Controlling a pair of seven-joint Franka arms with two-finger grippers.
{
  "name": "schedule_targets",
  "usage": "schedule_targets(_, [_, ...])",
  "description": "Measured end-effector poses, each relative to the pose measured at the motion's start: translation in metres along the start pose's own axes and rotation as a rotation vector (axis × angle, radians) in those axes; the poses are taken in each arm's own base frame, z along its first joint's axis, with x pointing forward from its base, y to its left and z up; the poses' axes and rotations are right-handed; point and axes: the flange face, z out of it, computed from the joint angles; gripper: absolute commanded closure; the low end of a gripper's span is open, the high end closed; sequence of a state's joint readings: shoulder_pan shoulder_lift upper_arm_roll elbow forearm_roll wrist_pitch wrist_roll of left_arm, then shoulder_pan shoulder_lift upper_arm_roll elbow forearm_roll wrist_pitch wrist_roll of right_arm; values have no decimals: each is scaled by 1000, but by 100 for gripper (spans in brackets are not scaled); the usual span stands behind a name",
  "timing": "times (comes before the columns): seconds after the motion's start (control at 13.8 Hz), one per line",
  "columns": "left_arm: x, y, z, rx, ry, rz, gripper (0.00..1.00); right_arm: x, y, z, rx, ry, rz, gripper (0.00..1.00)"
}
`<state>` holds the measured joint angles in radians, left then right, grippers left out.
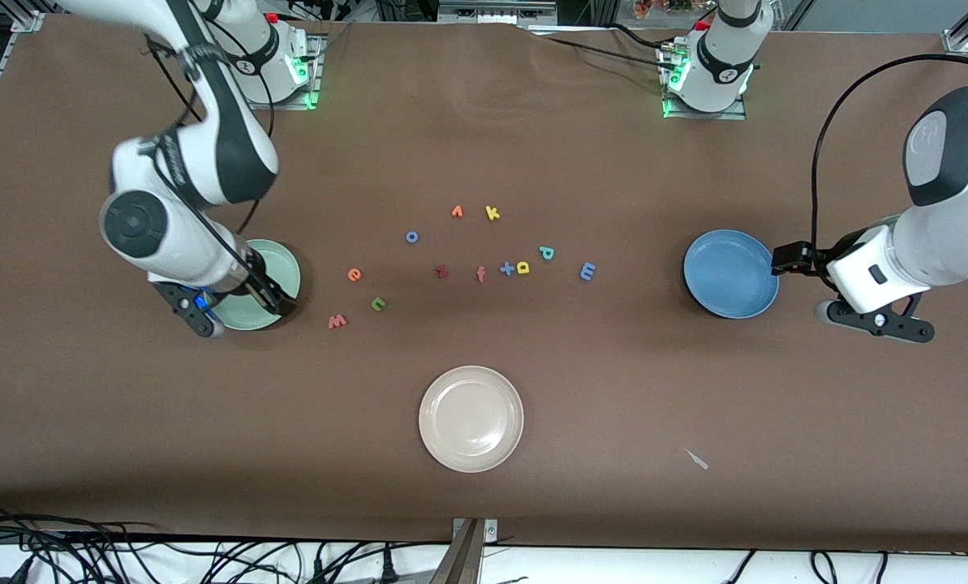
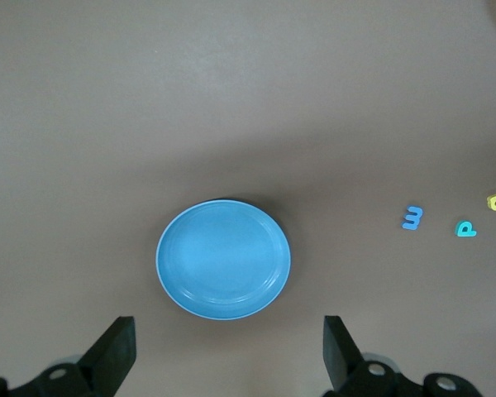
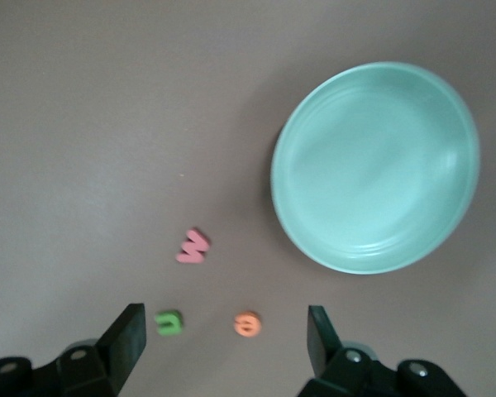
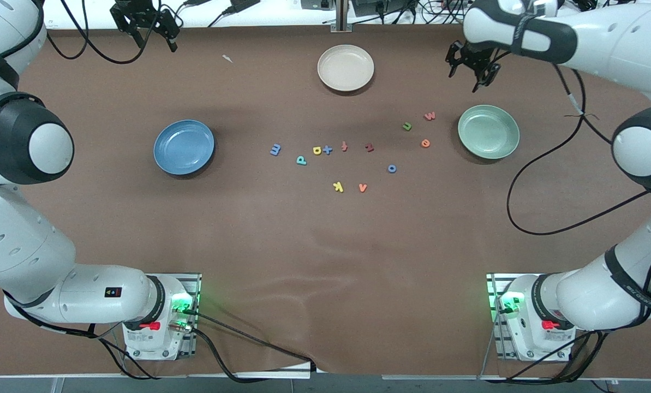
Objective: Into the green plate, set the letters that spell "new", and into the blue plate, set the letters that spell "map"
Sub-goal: 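Reach the right gripper to the pink W while the left gripper reaches letters, then drop the pink W on the green plate while the left gripper carries blue E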
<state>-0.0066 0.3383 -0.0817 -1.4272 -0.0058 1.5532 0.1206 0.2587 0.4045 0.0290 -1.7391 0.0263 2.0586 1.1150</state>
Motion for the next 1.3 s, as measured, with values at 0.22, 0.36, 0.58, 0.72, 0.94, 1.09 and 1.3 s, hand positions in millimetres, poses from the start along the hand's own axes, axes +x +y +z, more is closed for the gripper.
schedule_targets(0.22, [5, 26, 15, -4, -27, -38, 0, -15, -21, 45, 65, 27, 119, 17])
schedule_targets(0.36, [14, 55, 32, 0, -55, -91, 1, -28, -23, 78, 105, 41, 139, 17])
schedule_targets(0.58, [27, 103, 67, 17, -97, -151, 0, -32, -14, 124, 132, 50, 164, 19])
schedule_targets(0.72, [35, 133, 97, 14, -90, -182, 0, -34, -13, 143, 135, 51, 165, 19])
schedule_targets(0.94, [36, 172, 152, 23, -63, -208, 0, -34, -14, 152, 143, 54, 165, 19])
schedule_targets(1.09, [29, 199, 190, 29, -45, -203, 1, -33, -14, 156, 144, 55, 166, 27])
schedule_targets(1.3, [12, 234, 251, 34, -13, -206, 1, -33, -13, 164, 141, 55, 166, 99])
